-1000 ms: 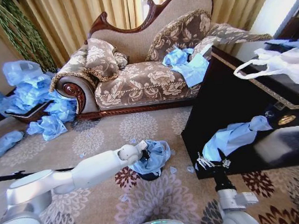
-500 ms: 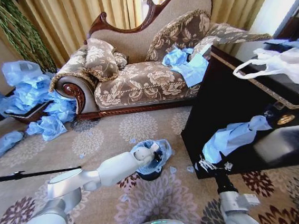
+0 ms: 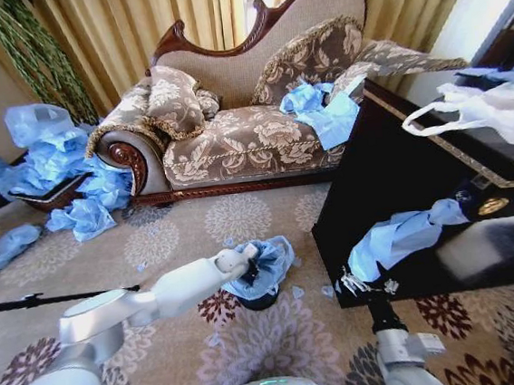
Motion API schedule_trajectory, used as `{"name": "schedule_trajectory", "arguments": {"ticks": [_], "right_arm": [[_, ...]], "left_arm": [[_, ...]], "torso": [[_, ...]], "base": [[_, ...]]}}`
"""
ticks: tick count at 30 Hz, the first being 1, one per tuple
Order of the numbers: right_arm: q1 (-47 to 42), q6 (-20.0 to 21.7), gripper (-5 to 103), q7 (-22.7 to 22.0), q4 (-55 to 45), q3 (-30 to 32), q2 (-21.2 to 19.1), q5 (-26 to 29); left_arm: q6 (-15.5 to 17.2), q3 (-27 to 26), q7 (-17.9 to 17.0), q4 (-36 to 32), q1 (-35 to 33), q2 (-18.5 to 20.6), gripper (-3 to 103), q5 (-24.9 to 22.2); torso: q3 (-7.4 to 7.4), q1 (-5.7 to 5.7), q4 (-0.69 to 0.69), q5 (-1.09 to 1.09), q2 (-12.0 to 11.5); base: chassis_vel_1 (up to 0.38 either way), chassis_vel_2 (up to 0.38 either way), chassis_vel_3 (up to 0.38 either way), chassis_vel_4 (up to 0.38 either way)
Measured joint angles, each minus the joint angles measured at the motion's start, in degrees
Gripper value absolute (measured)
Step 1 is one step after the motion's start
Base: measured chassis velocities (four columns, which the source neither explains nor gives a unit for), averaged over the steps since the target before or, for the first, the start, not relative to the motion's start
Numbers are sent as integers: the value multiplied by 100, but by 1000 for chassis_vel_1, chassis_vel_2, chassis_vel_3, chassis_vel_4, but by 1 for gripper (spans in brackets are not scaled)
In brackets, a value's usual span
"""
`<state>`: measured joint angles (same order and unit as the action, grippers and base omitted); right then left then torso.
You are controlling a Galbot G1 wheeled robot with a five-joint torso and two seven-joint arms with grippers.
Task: Place a garbage bag over the trash bin.
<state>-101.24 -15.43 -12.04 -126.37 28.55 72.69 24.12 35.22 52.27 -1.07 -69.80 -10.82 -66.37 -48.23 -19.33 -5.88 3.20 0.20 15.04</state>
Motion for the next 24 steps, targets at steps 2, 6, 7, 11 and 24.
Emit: {"name": "schedule_trajectory", "arguments": {"ticks": [2,6,7,11,24], "right_arm": [[-13,-48,100,36,-102,-2,25,31],[-17,-53,100,46,-138,-11,58,32],[-17,-54,100,46,-127,-9,71,25],[-16,-54,100,40,-59,-5,77,12],[-23,-17,100,-14,-23,-21,76,-34]], "left_arm": [[62,36,3,-30,-40,-136,0,-136],[88,70,4,-36,-43,-128,0,-207],[91,62,4,-30,-38,-64,0,-262],[116,-88,-4,-98,18,261,0,-538],[14,-157,-64,234,-146,179,0,210]], "torso": [[0,0,-1,-1,0],[0,0,-4,-1,0],[0,0,-4,0,0],[0,0,-5,-1,0],[0,0,-3,0,0]], "base": [[0,0,0,0],[0,0,0,0],[0,0,0,0],[0,0,0,0],[0,0,0,0]]}}
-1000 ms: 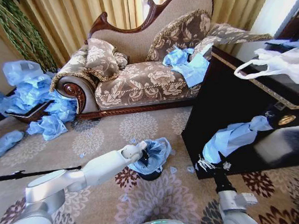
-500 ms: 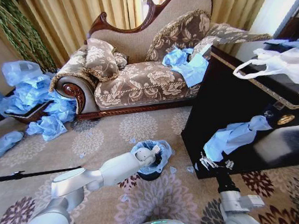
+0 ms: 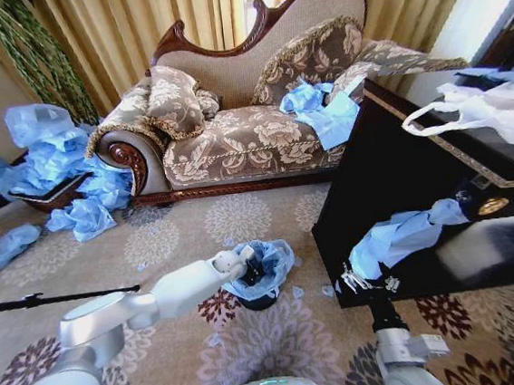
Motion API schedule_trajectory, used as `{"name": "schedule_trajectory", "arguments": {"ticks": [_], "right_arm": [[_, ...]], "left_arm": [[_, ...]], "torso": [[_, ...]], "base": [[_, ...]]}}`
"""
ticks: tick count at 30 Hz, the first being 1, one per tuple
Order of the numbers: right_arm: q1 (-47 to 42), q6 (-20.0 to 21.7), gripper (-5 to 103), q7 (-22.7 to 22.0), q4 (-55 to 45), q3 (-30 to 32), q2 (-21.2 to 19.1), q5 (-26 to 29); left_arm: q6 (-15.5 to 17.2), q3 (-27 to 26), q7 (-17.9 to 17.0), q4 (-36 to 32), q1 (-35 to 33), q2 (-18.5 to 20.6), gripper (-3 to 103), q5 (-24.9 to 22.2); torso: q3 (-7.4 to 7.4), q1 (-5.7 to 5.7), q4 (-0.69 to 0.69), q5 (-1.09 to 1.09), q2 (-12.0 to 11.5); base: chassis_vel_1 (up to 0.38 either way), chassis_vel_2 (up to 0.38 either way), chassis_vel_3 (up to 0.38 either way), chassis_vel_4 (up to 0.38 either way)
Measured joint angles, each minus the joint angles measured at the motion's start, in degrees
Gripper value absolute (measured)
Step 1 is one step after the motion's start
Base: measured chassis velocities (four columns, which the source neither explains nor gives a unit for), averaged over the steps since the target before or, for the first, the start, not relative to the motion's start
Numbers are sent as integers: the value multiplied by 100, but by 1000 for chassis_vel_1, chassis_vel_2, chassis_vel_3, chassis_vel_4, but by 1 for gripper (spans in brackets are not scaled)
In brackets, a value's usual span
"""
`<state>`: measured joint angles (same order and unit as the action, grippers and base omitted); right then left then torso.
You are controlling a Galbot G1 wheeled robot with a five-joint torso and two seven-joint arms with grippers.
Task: Place a garbage bag over the trash bin.
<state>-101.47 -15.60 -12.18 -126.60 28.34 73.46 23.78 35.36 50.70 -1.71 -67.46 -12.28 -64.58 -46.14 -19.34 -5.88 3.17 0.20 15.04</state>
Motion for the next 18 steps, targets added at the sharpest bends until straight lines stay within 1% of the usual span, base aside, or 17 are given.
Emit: {"name": "schedule_trajectory", "arguments": {"ticks": [4,5,7,8,11,12,13,14,15,18], "right_arm": [[-26,-1,100,-30,1,14,-2,2],[-27,0,100,-38,1,13,-2,4],[-23,0,100,-53,-4,4,-3,7],[-23,0,100,-53,-4,4,-3,7],[-27,2,100,-66,-12,12,-38,19],[-32,1,100,-71,-11,19,-43,21],[-32,1,100,-71,-11,19,-43,21],[-42,0,100,-71,-6,23,-41,21],[-53,-4,100,-71,-2,23,-33,19],[-69,-8,100,-71,1,19,-15,17]], "left_arm": [[9,-5,-16,-110,13,-123,0,-114],[9,-3,-34,-50,18,-214,0,-123],[-56,-38,-57,409,19,-495,0,-15],[-56,-38,-57,409,19,-495,0,-15],[-277,-171,-63,1054,70,-751,0,270],[-421,-192,-35,1190,94,-782,0,380],[-421,-192,-35,1190,94,-782,0,380],[-553,-214,-1,1269,109,-790,0,477],[-564,-222,16,1235,108,-768,0,458],[-413,-185,34,913,69,-628,0,316]], "torso": [[1,0,1,-1,0],[1,0,1,-1,0],[0,0,1,0,0],[0,0,1,0,0],[0,0,0,-1,0],[0,0,-1,-1,0],[0,0,-1,-1,0],[0,0,-1,-2,0],[0,0,-1,-1,0],[1,0,0,-1,0]], "base": [[0,0,0,0],[0,0,0,0],[0,0,0,0],[0,0,0,0],[0,0,0,0],[0,0,0,0],[0,0,0,0],[0,0,0,0],[0,0,0,0],[0,0,0,0]]}}
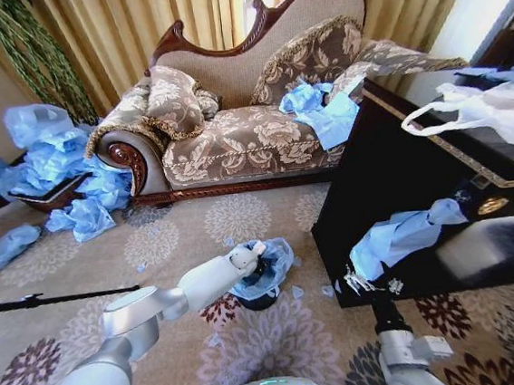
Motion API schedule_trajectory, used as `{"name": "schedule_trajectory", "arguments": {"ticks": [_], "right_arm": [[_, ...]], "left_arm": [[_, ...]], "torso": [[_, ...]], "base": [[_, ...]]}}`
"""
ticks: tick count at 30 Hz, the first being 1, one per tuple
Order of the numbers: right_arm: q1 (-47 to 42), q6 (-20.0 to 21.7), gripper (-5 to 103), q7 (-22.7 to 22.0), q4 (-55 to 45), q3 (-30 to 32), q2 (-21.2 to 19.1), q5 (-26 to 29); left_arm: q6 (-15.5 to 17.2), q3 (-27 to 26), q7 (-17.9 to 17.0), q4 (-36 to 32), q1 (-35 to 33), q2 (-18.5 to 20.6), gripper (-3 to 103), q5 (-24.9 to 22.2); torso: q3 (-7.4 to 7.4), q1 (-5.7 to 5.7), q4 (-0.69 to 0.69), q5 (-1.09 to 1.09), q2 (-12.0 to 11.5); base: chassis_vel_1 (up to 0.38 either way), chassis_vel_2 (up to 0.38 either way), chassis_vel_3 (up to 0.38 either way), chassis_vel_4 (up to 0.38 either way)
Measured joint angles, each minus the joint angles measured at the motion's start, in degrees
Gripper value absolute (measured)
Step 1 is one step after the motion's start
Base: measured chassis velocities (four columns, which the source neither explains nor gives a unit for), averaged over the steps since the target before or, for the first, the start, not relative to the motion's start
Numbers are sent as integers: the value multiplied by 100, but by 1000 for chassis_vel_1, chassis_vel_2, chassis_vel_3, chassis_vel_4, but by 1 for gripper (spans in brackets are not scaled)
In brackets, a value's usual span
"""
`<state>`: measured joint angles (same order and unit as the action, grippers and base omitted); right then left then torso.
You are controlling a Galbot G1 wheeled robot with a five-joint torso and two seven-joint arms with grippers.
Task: Place a garbage bag over the trash bin.
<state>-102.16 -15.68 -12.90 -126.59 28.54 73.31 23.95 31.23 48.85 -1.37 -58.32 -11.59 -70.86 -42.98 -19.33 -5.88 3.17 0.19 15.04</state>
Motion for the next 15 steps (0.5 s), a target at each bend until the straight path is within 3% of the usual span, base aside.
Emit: {"name": "schedule_trajectory", "arguments": {"ticks": [4,6,13,15], "right_arm": [[16,-4,100,0,15,15,5,15],[25,-6,100,-2,25,35,10,30],[18,-19,100,-5,46,89,30,72],[8,-23,100,-14,46,125,18,101]], "left_arm": [[462,218,-31,-830,-83,426,0,-414],[556,297,-51,-963,-107,529,0,-384],[612,330,-98,-598,-197,471,0,-121],[569,320,-44,-290,-148,376,0,136]], "torso": [[0,0,-2,1,0],[0,0,-1,1,0],[0,0,0,1,0],[0,0,1,1,0]], "base": [[0,0,0,0],[0,0,0,0],[0,0,0,0],[0,0,0,0]]}}
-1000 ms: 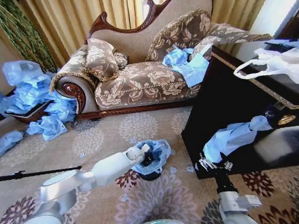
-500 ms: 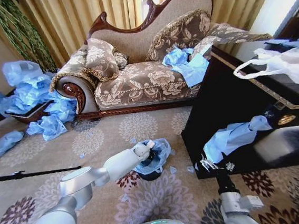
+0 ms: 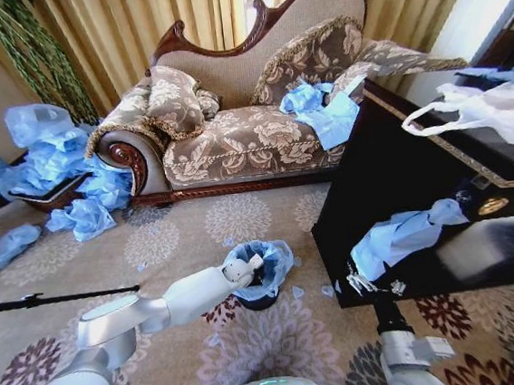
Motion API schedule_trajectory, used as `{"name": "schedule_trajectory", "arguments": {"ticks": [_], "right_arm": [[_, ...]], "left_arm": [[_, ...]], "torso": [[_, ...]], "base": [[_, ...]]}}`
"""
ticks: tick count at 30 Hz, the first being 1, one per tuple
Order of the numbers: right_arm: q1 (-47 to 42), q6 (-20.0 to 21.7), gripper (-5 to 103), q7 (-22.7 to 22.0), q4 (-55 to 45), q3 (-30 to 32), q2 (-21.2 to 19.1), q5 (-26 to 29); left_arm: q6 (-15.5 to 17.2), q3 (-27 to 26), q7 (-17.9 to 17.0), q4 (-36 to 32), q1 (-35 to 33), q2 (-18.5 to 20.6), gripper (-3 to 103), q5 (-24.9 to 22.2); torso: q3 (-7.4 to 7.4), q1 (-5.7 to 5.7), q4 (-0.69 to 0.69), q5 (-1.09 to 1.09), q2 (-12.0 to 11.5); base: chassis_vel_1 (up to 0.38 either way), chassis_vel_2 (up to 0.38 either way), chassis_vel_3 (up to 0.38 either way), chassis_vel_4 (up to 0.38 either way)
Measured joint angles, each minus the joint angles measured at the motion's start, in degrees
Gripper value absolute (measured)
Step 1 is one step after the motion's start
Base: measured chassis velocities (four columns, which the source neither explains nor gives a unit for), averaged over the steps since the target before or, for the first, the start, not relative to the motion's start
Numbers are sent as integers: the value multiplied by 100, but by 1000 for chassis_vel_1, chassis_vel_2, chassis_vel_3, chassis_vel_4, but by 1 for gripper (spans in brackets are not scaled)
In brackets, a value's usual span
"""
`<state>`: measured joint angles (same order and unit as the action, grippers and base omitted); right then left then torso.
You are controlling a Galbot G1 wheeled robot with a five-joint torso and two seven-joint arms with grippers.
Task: Place a garbage bag over the trash bin.
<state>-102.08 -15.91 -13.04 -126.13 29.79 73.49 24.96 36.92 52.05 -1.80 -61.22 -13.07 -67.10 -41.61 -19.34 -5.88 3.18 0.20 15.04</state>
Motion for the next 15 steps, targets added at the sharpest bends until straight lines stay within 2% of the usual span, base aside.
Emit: {"name": "schedule_trajectory", "arguments": {"ticks": [3,6,8,10,12,13,15], "right_arm": [[-7,-1,100,-4,2,29,-15,23],[-9,-2,100,-10,12,42,-29,34],[-4,-2,100,-17,19,39,-34,35],[3,-2,100,-26,19,34,-39,35],[3,-1,100,-41,21,35,-50,36],[3,-1,100,-41,21,35,-50,36],[-16,-2,100,-52,32,57,-58,47]], "left_arm": [[-38,-11,34,-12,63,3,0,51],[-18,-28,33,-260,100,-24,0,-168],[-7,-31,-19,-320,107,-190,0,-337],[-34,-31,-47,-213,103,-327,0,-358],[-147,-29,-63,242,79,-594,0,-300],[-147,-29,-63,242,79,-594,0,-300],[-288,-42,-54,735,58,-787,0,-165]], "torso": [[0,0,-3,-2,0],[0,0,-2,-2,0],[0,0,0,-2,0],[1,0,1,-1,0],[0,0,0,-2,0],[0,0,0,-2,0],[0,0,-1,-1,0]], "base": [[0,0,0,0],[0,0,0,0],[0,0,0,0],[0,0,0,0],[0,0,0,0],[0,0,0,0],[0,0,0,0]]}}
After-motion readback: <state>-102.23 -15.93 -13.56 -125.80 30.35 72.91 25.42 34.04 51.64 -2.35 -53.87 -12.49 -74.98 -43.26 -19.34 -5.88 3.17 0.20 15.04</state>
